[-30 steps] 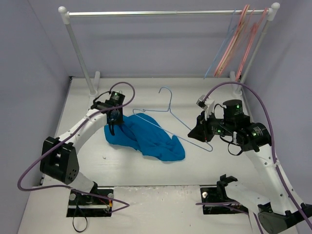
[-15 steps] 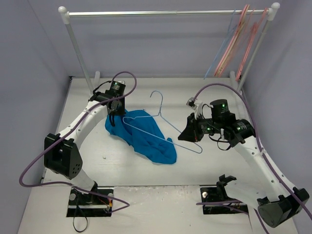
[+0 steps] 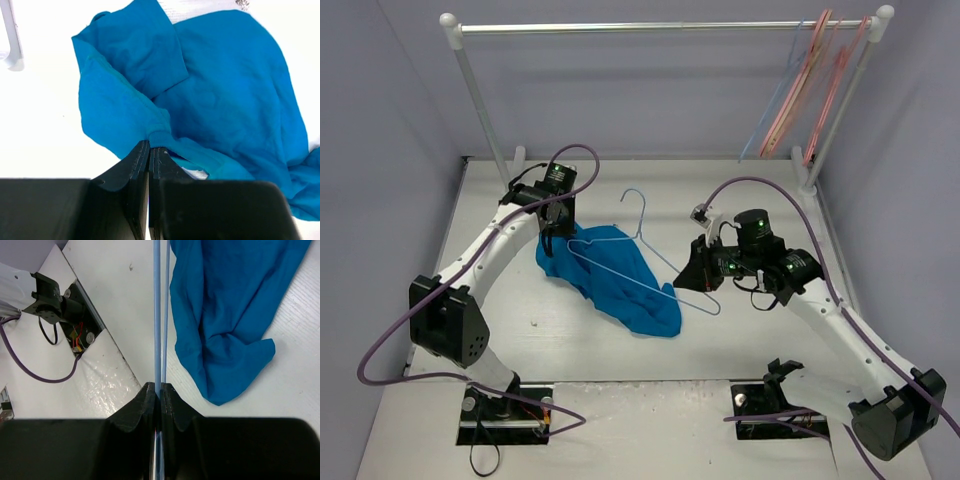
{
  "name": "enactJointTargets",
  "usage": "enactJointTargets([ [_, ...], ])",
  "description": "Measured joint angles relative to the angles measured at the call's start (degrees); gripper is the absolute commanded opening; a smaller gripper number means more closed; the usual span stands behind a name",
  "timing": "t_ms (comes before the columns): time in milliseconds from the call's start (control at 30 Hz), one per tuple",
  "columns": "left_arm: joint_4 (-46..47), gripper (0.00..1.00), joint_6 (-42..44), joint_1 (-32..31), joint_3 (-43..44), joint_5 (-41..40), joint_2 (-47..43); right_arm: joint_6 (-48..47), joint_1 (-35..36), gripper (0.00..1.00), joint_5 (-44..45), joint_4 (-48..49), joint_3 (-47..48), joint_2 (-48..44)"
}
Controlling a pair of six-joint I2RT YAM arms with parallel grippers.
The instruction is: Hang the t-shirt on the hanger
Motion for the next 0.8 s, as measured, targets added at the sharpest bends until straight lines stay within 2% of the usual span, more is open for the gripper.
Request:
enactJointTargets([
  [433,-1.60,0.00,3.30,-0.83,0.00,2.27,-3.26,-0.55,2.23,0.00,3.08,3.91,-1.73,0.90],
  [800,-3.56,0.00,1.84,-6.58,4.46,3.28,-3.96,1.40,2.60,0.00,5.42,15.30,-7.06,-1.92],
])
